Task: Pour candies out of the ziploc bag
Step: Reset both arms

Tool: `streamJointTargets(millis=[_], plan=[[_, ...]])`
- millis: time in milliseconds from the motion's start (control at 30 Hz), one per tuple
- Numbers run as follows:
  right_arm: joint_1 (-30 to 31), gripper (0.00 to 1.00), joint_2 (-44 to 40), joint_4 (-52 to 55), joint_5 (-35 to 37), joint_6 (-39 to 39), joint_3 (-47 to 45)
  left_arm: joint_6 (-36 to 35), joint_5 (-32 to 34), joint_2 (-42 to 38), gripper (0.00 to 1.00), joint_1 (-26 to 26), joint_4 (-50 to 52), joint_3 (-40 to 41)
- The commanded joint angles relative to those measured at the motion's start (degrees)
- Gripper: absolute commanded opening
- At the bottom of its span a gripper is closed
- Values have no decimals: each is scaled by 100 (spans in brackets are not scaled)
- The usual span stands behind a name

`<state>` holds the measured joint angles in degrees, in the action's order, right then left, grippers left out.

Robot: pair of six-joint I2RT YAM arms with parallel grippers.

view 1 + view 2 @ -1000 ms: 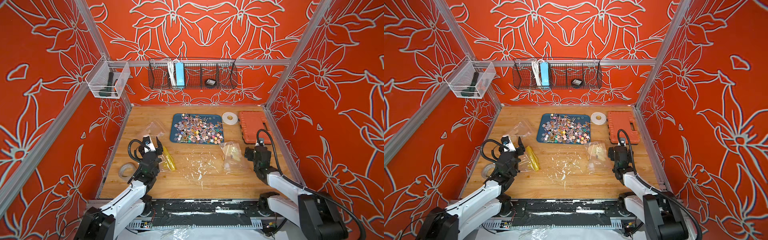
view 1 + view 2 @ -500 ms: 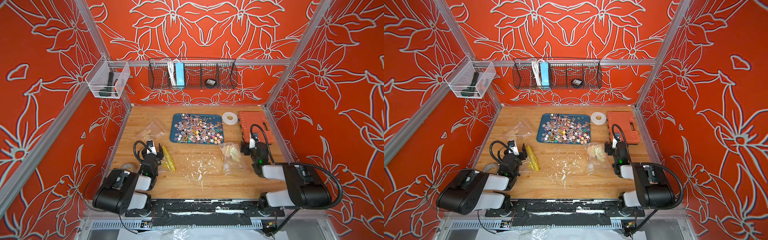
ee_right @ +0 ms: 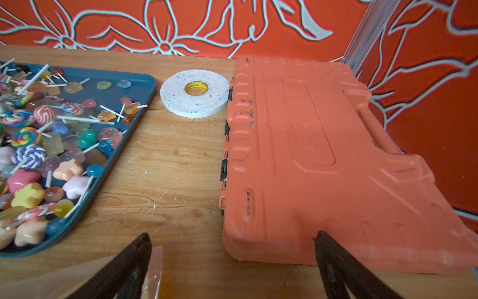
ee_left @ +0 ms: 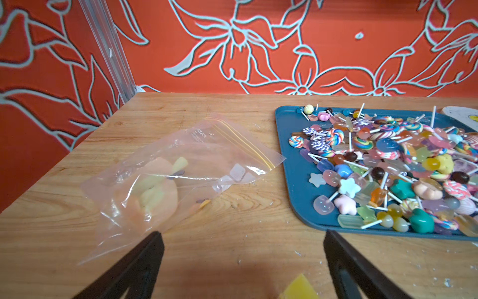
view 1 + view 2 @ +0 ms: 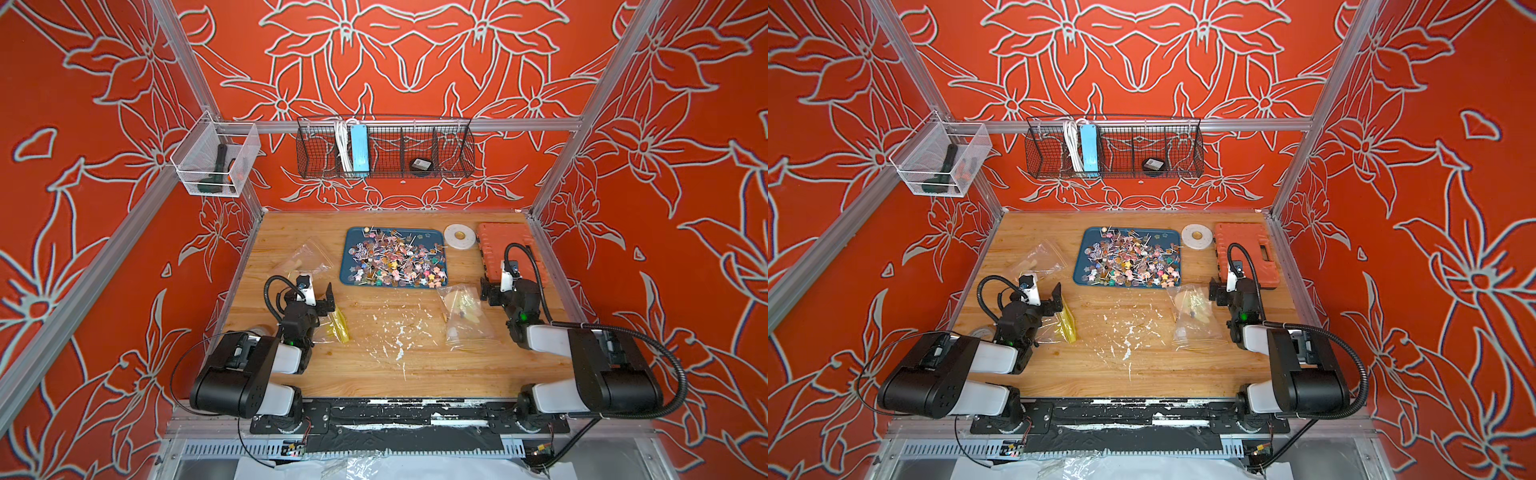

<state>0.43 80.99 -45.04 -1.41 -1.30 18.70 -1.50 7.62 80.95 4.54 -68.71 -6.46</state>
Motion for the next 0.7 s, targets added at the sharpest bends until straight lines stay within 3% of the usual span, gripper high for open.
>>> streamJointTargets(millis=[0,667], plan=[[-16,98,-31,45,44,51,21,18,-99,-18,98,-23,-99,-35],[-17,98,-31,48,54,51,24,97,-463,-36,98,-217,0,-82]])
